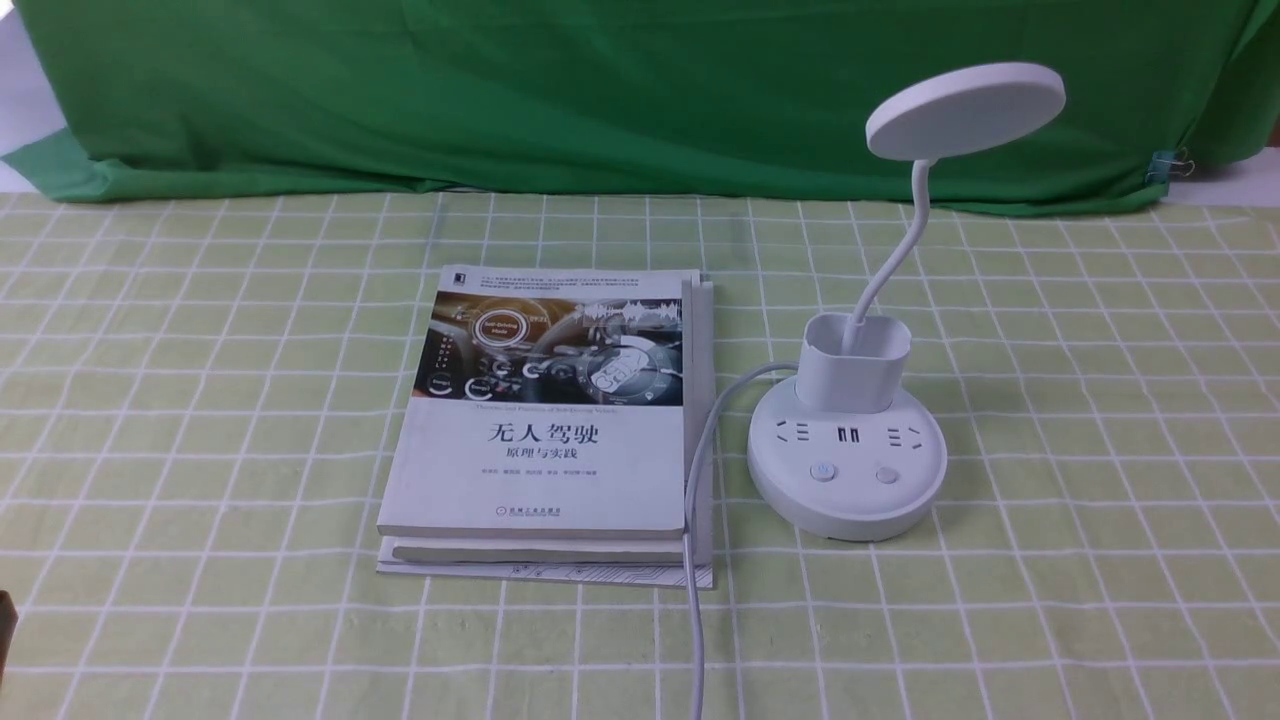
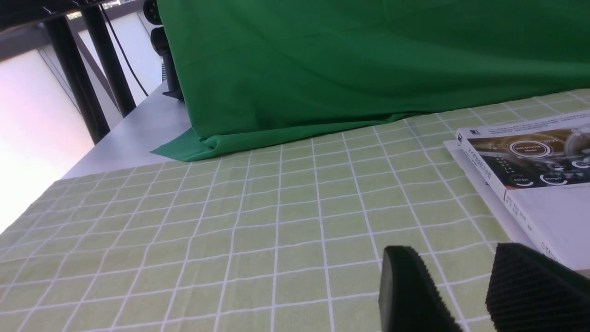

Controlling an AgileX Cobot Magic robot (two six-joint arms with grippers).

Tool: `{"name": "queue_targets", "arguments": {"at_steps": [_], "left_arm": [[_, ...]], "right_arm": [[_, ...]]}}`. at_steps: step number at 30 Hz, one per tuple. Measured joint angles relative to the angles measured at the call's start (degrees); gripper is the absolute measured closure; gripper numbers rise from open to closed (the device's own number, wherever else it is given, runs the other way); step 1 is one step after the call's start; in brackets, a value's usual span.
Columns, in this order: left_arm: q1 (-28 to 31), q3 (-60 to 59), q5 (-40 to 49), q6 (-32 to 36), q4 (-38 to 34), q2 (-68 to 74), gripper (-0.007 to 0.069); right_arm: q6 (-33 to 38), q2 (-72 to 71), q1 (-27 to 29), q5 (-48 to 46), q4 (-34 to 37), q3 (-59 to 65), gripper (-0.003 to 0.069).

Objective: Turn on the table lamp on the green coffee tablecloth with your hand.
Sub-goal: 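Press the button on the base of the white desk lamp with the right gripper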

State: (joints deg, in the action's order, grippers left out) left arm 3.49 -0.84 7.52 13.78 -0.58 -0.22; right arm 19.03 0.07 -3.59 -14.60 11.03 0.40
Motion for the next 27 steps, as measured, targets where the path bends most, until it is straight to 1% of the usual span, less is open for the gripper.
{"name": "queue_targets", "arguments": {"at_steps": [12,13,15,16,17,18,20,22,24,26,27], "left_arm": [[0.00,0.00,0.00,0.00,0.00,0.00,0.0383],[0.00,0.00,0.00,0.00,0.00,0.00,0.0383],[0.00,0.00,0.00,0.00,0.00,0.00,0.0383],[0.00,0.00,0.00,0.00,0.00,0.00,0.0383],[0.00,0.00,0.00,0.00,0.00,0.00,0.0383],[0.00,0.00,0.00,0.00,0.00,0.00,0.0383],[0.00,0.00,0.00,0.00,0.00,0.00,0.0383],[0.00,0.00,0.00,0.00,0.00,0.00,0.0383],[0.00,0.00,0.00,0.00,0.00,0.00,0.0383],[0.00,0.00,0.00,0.00,0.00,0.00,0.0383],[0.00,0.00,0.00,0.00,0.00,0.00,0.0383]], "right_arm": [[-0.06,0.00,0.00,0.46,0.00,0.00,0.0417],[-1.02,0.00,0.00,1.62,0.12,0.00,0.0417],[-4.56,0.00,0.00,4.28,1.72,0.00,0.0417],[-8.62,0.00,0.00,6.78,3.69,0.00,0.0417],[-14.38,0.00,0.00,9.99,4.86,0.00,0.0417],[-15.28,0.00,0.00,10.46,5.10,0.00,0.0417],[-25.30,0.00,0.00,16.43,6.09,0.00,0.0417],[-29.59,0.00,0.00,19.86,6.48,0.00,0.0417],[-31.80,0.00,0.00,22.03,6.61,0.00,0.0422],[-33.46,0.00,0.00,22.62,6.67,0.00,0.0442],[-34.44,0.00,0.00,21.65,6.71,0.00,0.0470]]}}
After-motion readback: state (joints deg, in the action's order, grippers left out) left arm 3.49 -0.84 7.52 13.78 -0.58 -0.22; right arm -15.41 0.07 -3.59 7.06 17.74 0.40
